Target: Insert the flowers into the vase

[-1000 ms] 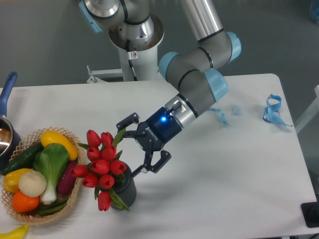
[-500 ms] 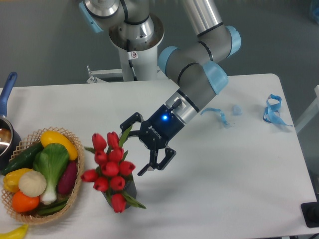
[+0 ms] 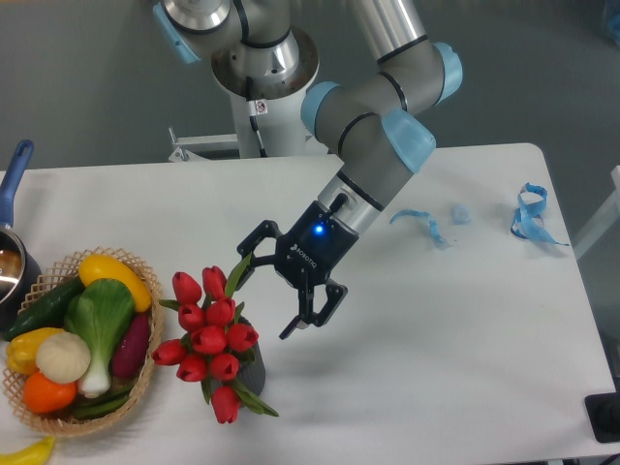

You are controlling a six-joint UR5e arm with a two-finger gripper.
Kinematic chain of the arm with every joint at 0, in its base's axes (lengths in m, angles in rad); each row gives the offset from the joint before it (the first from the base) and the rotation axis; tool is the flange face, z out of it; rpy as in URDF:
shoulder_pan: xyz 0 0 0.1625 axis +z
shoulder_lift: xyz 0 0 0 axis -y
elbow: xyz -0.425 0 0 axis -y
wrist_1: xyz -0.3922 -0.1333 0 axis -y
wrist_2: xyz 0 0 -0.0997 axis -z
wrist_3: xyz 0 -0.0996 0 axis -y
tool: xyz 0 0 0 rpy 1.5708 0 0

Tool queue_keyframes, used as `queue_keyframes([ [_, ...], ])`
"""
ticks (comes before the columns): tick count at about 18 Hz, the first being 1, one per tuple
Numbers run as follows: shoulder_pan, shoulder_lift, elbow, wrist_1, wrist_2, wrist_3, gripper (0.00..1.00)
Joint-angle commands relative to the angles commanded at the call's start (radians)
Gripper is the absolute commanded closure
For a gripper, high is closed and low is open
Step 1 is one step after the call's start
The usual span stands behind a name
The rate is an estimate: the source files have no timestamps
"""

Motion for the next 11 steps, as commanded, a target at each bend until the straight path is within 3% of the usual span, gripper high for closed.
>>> queue_keyframes([
  [6, 0.103, 0.019, -0.002, -0.003, 0.034, -0.006, 0.0],
  [11, 0.175, 0.005, 0.02, 0.0, 0.199, 0.008, 0.0],
])
